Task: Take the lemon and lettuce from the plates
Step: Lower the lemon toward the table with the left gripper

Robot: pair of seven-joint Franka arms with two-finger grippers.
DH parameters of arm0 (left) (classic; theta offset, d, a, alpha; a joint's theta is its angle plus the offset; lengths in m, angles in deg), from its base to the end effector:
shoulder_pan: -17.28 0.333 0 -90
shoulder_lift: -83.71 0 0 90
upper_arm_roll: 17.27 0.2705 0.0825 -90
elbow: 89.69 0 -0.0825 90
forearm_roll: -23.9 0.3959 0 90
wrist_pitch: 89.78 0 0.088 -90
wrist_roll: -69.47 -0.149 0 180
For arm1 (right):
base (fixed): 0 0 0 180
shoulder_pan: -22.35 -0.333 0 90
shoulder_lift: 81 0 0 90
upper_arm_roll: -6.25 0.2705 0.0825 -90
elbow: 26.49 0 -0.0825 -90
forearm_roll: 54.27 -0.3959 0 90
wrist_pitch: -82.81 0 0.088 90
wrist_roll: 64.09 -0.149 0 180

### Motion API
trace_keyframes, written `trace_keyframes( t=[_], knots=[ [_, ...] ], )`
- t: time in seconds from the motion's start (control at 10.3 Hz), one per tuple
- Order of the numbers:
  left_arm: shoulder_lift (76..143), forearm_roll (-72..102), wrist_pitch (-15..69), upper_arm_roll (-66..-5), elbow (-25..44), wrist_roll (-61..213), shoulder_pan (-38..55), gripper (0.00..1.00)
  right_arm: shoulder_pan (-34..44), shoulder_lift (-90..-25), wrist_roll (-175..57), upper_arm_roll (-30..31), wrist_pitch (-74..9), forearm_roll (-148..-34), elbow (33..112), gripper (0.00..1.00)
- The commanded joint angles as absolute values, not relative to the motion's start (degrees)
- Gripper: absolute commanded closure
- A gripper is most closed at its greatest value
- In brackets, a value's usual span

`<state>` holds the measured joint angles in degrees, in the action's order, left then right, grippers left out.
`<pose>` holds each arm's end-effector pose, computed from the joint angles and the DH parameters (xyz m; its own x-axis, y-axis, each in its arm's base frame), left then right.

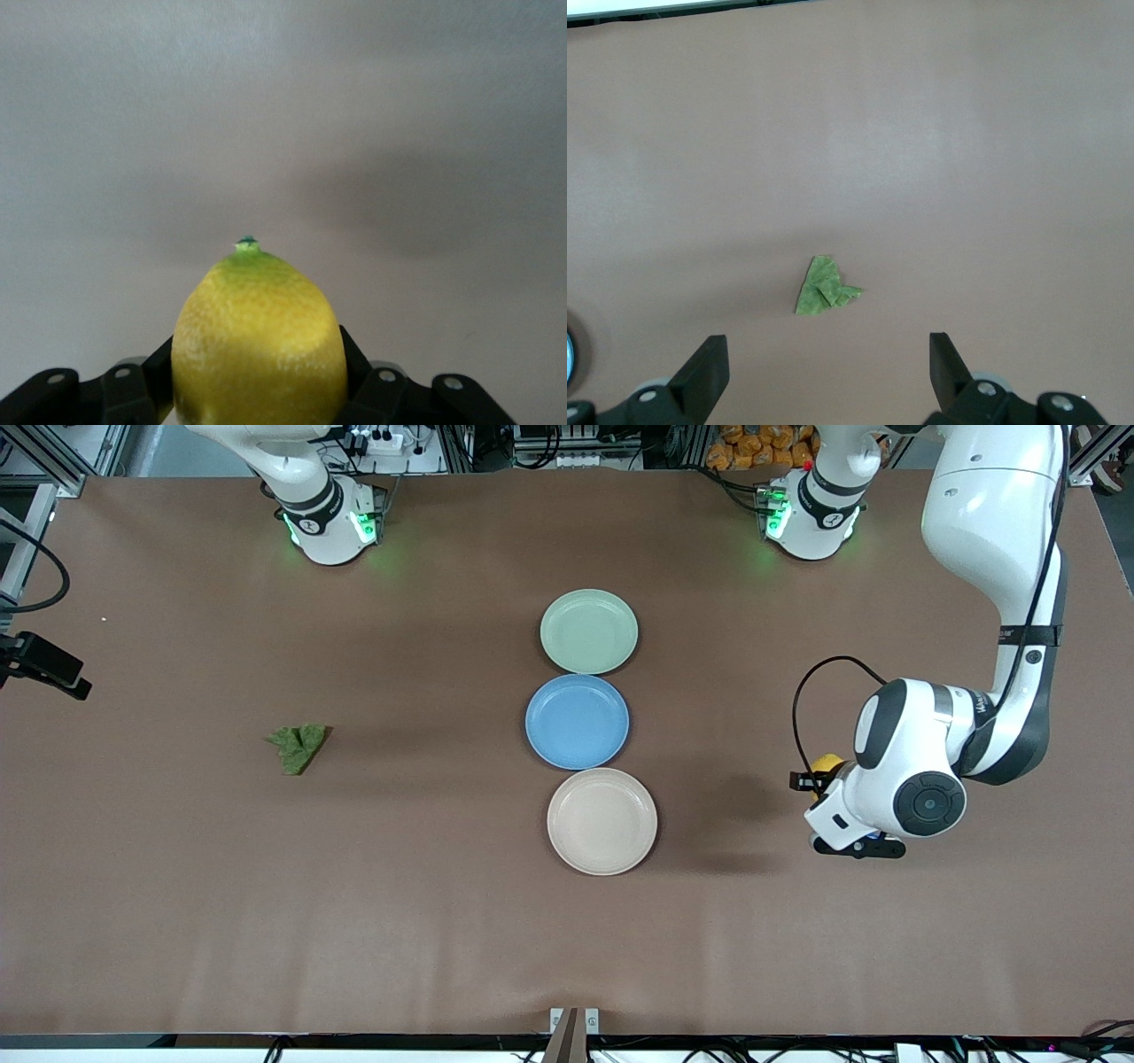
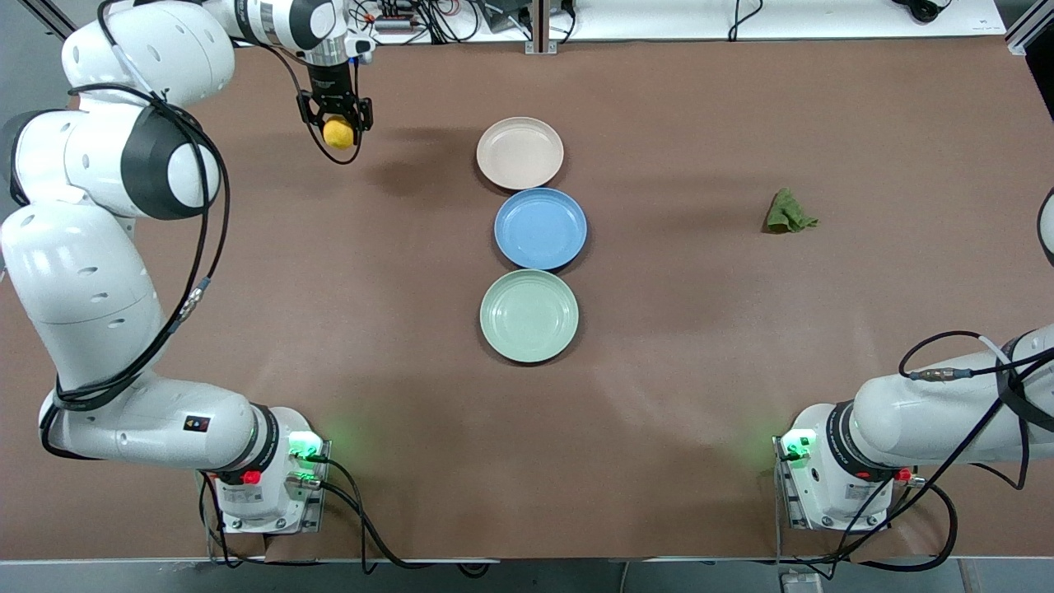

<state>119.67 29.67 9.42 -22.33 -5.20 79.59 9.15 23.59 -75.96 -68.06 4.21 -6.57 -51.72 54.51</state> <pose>0.6243 -0.1284 0.2045 0.9356 -0.0584 -0.3483 -0.0982 -0.9903 -0.0978 0.5904 -0.0397 0.5614 0.9901 -0.1262 0.0615 -0.1289 -0.9907 0.0434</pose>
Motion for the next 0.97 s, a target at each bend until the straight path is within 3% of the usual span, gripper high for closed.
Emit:
trace_keyframes(
  t=[0.0,0.87],
  knots=[
    [119.6,31.3,9.3,-22.6,-2.9,78.5,10.4,1.00,22.6,-76.8,-68.8,3.1,-7.0,-52.8,55.3,0.00],
    [125.5,33.8,15.1,-22.7,-1.4,78.3,13.4,1.00,21.4,-76.8,-61.4,3.5,-5.1,-52.9,55.1,0.00]
  ],
)
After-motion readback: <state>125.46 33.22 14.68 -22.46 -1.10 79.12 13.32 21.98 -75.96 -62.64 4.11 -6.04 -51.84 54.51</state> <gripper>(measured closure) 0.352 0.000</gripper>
